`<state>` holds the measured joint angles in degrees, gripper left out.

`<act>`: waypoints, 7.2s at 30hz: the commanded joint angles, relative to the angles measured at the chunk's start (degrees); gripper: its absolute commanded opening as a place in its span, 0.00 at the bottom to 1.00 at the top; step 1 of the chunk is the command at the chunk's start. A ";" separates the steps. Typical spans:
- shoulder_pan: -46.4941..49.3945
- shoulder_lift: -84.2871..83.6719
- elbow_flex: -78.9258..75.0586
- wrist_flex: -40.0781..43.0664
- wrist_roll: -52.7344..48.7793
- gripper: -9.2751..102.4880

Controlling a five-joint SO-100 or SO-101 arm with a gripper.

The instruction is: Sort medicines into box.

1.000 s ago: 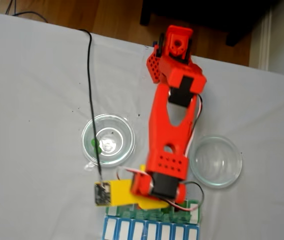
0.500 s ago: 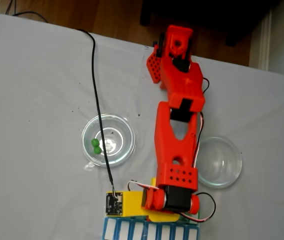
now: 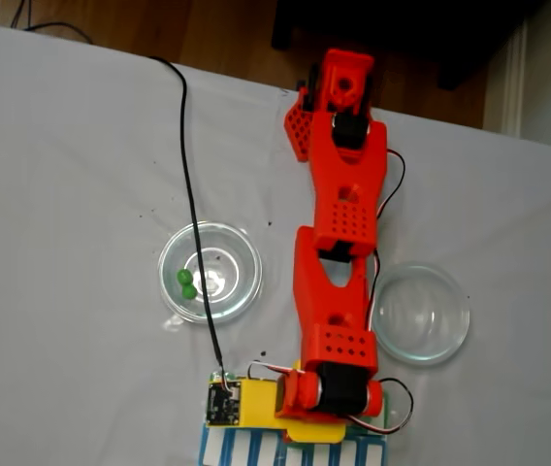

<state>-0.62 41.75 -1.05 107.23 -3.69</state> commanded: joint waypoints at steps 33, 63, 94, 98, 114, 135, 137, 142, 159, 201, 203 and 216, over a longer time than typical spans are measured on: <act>27.16 66.71 78.05 -15.73 -34.98 0.10; 30.94 71.37 109.86 -50.01 11.95 0.09; 34.10 66.80 114.35 -54.76 16.44 0.31; 33.84 66.53 114.79 -55.28 16.26 0.32; 30.23 69.35 118.13 -57.92 14.50 0.34; 24.52 76.90 125.33 -62.75 10.81 0.30; 24.26 76.38 125.33 -62.31 10.37 0.30; 23.73 73.92 124.19 -60.82 8.79 0.30; 22.59 67.76 118.74 -54.23 3.43 0.27; 20.57 61.87 113.64 -42.98 -11.43 0.17; 20.57 62.14 113.64 -42.89 -11.51 0.16; 23.38 66.71 114.70 -39.46 -16.96 0.10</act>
<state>22.15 105.38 116.28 64.78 -19.07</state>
